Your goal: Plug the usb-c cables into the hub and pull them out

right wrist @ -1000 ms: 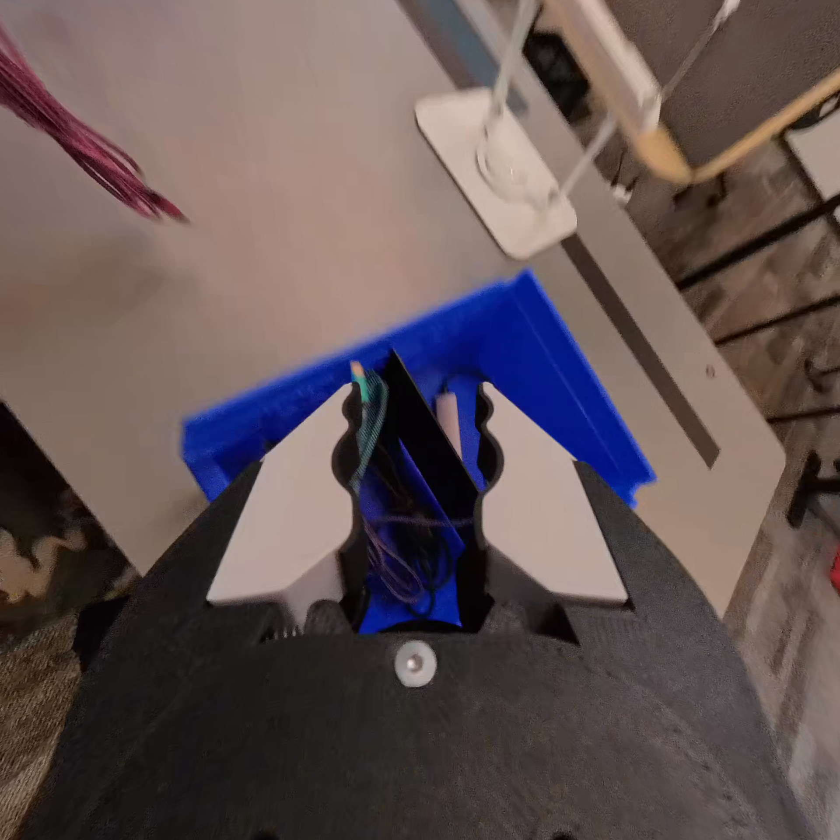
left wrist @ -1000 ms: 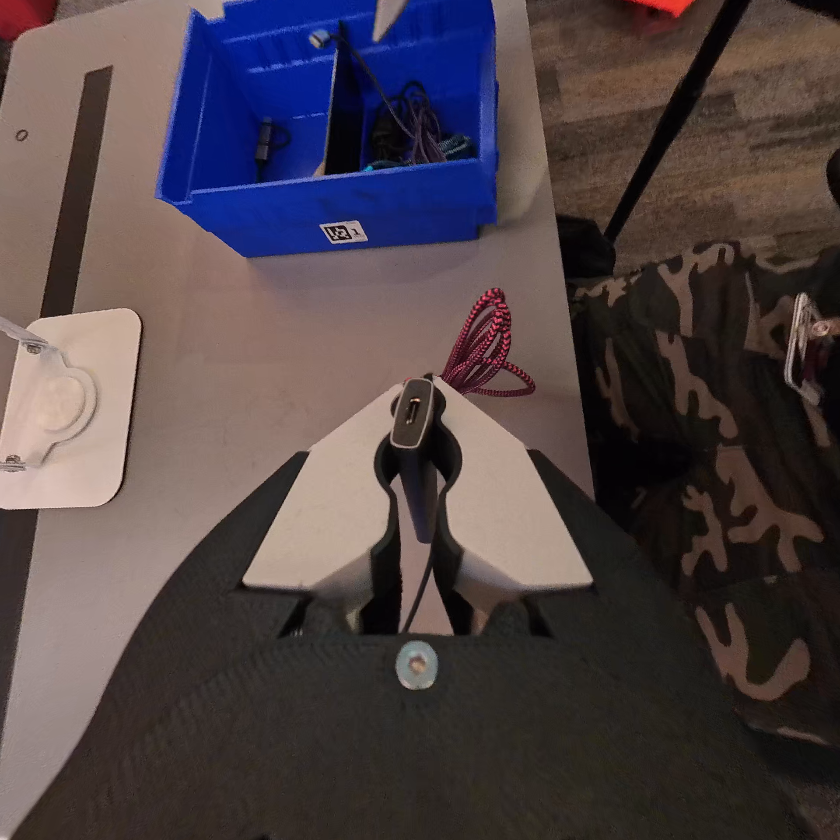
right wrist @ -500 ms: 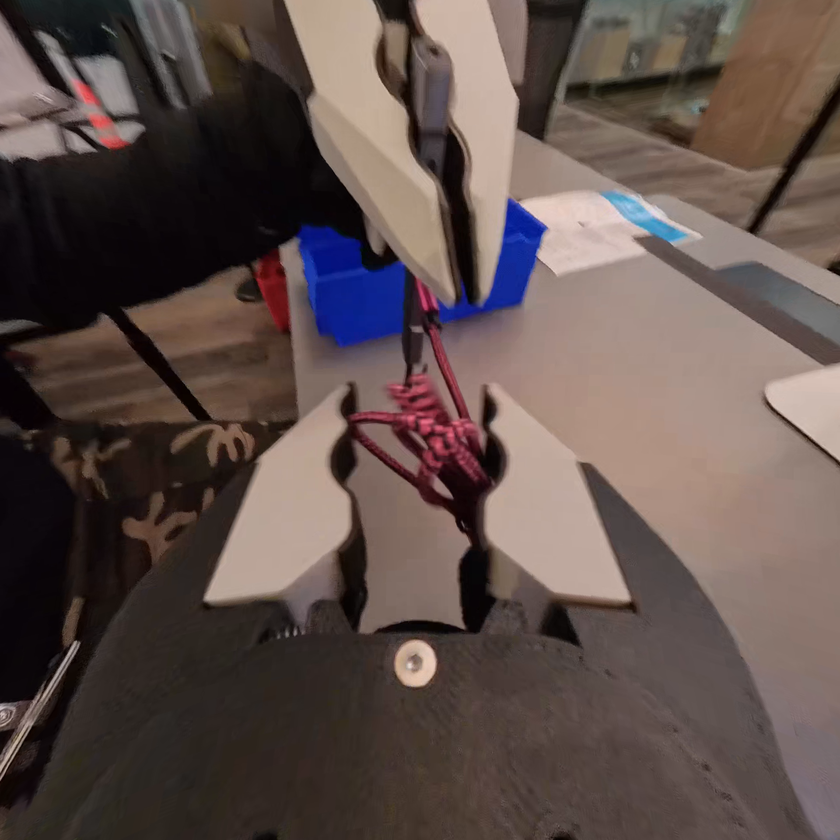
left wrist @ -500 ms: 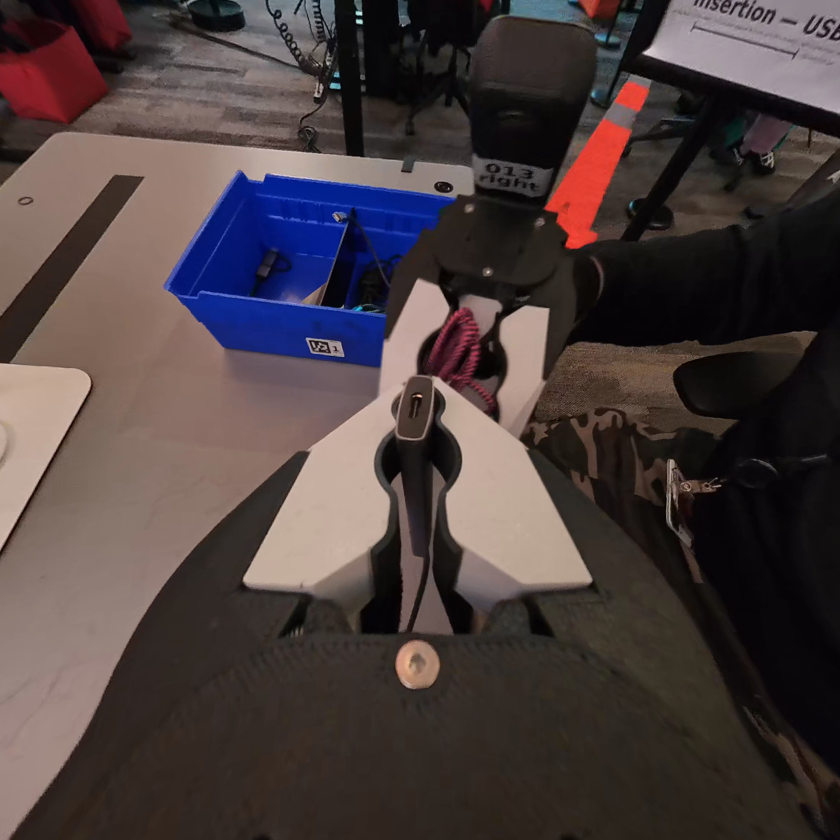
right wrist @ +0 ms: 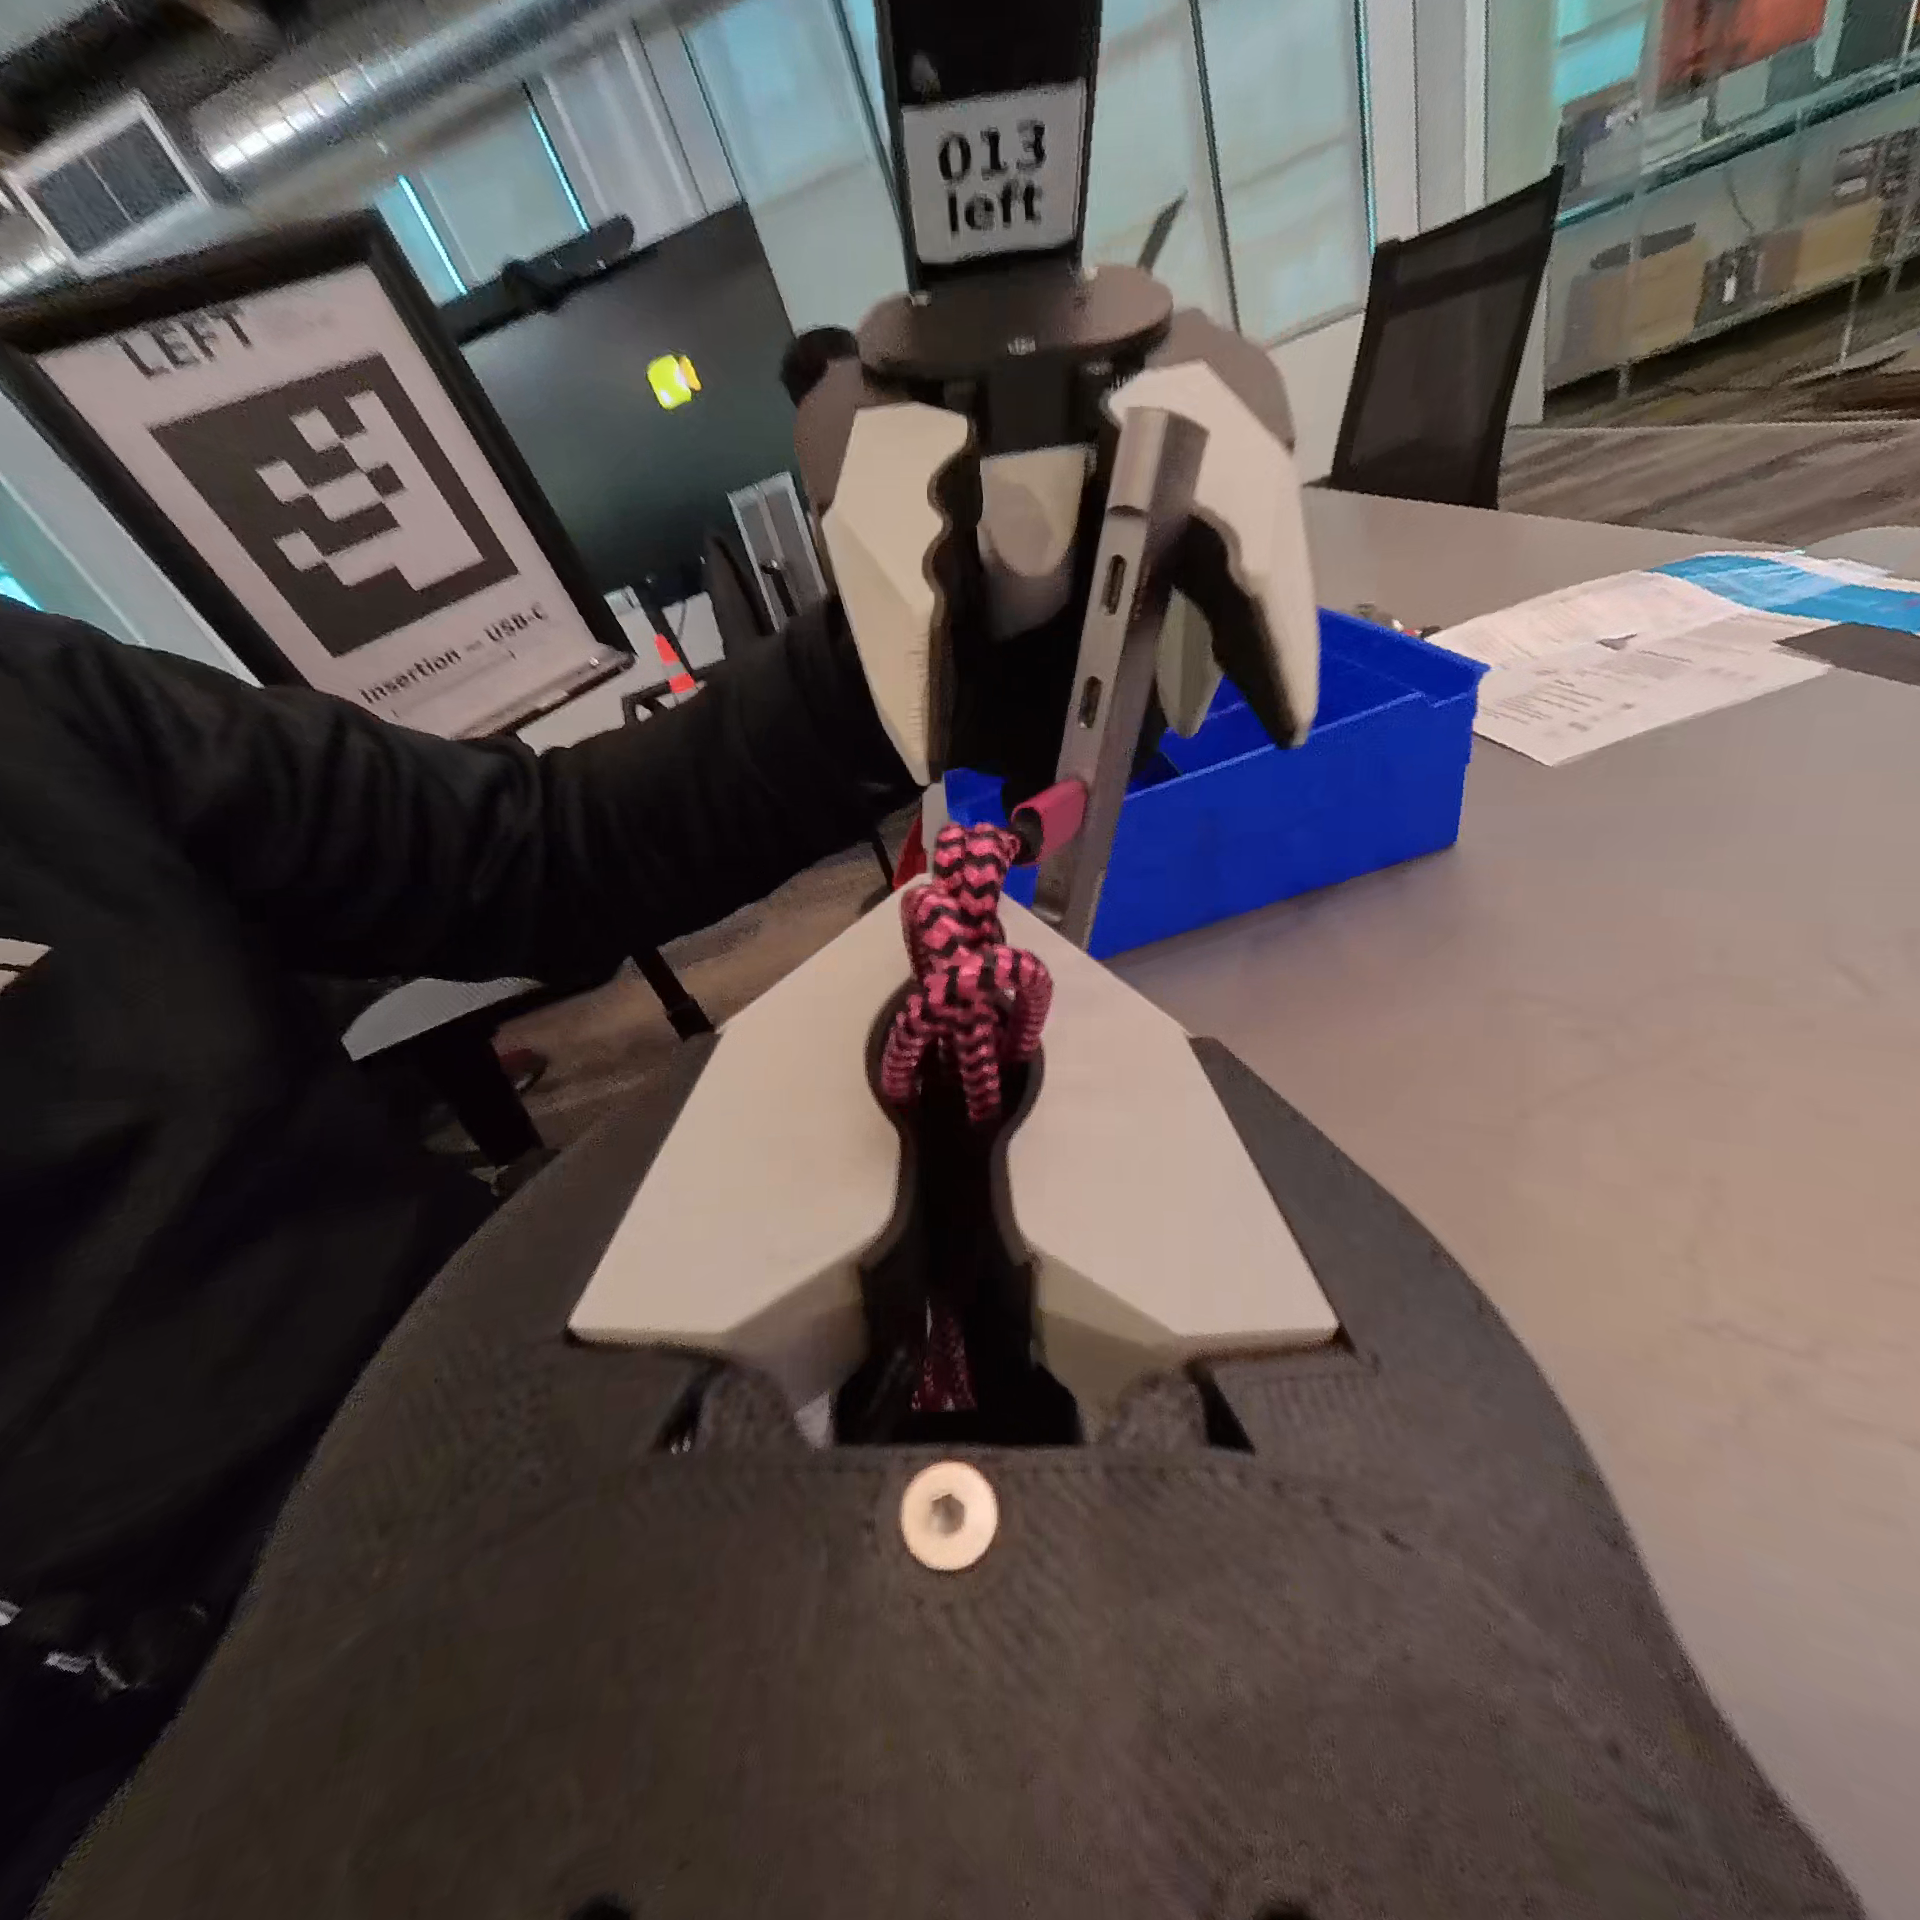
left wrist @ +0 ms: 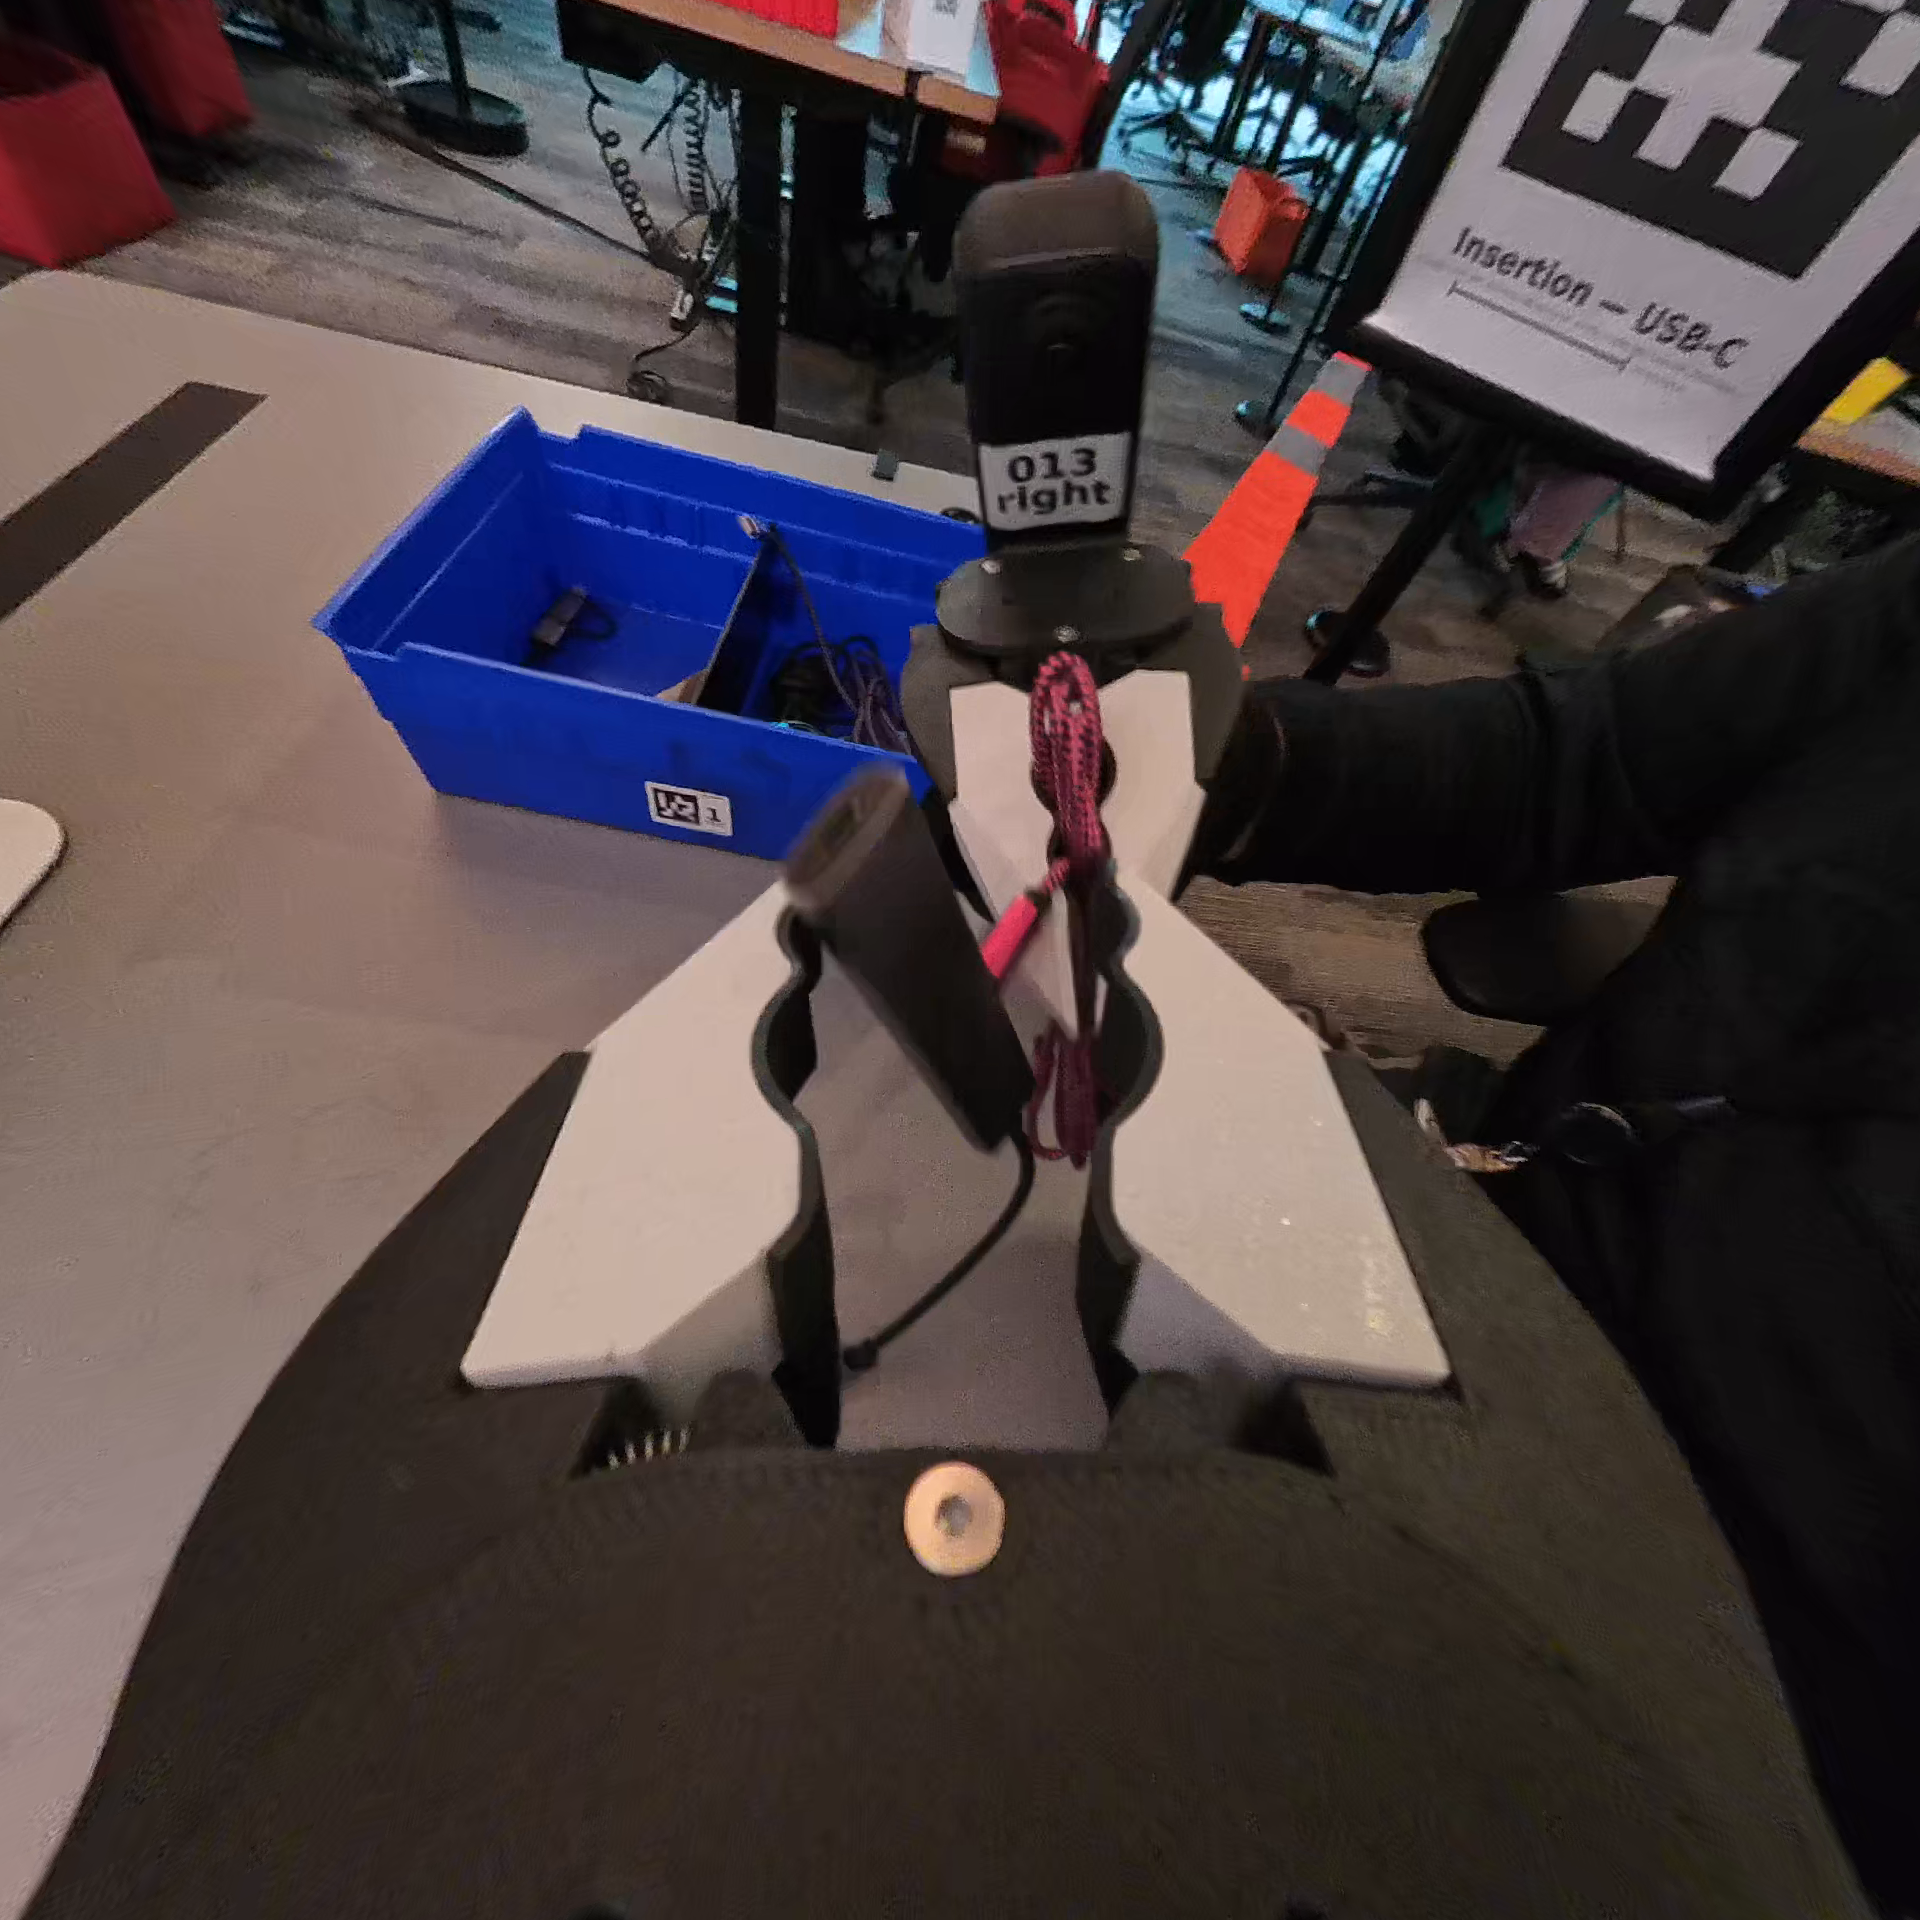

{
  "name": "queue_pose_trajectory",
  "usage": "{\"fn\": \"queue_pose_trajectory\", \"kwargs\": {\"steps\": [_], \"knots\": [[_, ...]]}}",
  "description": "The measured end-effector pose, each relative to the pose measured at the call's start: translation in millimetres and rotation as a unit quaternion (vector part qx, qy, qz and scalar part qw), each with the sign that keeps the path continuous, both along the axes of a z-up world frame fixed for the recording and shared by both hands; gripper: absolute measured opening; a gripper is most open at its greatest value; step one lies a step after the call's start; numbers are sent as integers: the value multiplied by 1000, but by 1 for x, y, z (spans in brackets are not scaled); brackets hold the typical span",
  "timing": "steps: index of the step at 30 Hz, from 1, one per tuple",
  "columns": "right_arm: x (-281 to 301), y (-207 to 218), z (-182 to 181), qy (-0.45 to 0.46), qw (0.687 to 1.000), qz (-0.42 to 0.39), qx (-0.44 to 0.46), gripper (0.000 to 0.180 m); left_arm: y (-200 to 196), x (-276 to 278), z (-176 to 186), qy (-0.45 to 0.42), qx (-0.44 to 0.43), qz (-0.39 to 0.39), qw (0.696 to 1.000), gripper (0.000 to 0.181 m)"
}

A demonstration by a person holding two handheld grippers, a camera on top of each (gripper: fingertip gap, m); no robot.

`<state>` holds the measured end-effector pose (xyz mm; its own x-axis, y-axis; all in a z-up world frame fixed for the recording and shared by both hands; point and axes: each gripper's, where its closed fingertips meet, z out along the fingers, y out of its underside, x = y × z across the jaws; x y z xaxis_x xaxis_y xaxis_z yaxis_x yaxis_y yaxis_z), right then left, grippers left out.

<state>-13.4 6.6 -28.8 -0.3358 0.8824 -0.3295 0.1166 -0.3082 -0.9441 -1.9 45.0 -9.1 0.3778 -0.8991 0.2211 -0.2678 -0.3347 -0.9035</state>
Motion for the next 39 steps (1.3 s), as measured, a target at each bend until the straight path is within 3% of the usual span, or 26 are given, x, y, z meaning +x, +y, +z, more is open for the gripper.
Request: {"fn": "queue_pose_trajectory", "kwargs": {"steps": [3, 7, 10, 12, 14, 18, 19, 22, 26, 29, 32, 39], "knots": [[9, 4, 10, 31, 999, 10, -19, 0, -9, -6, -8, -30, -45, -13, 998, 60], [17, -1, 18, 52, 997, 38, -30, 0, -17, 2, -23, -106, -92, -46, 989, 56], [19, -6, 18, 53, 996, 60, -39, 0, -22, 14, -24, -157, -110, -79, 978, 33], [21, -5, 16, 48, 996, 60, -46, 0, -25, 18, -18, -189, -100, -92, 973, 9], [24, 0, 15, 46, 997, 48, -46, 0, -22, 19, -19, -191, -93, -81, 974, 7], [27, 7, 9, 11, 999, 2, 30, 15, -17, 18, -21, -202, -104, -58, 972, 7], [26, 18, 6, -7, 996, -52, 67, 56, -19, 19, -19, -215, -114, -63, 968, 7], [41, 27, 12, -32, 990, -86, 111, 57, -20, 16, -18, -215, -119, -50, 968, 7], [62, 47, 38, -55, 921, -221, 316, 53, -17, 10, -17, -230, -138, -32, 963, 7], [52, 17, 54, -35, 862, -223, 455, 41, -22, 11, -11, -251, -145, -40, 956, 6], [34, 11, 41, -34, 802, -232, 550, 39, -33, 17, -7, -277, -159, -59, 946, 6], [26, 5, 22, -1, 791, -201, 578, 16, -48, 13, -9, -333, -174, -76, 924, 7]]}}
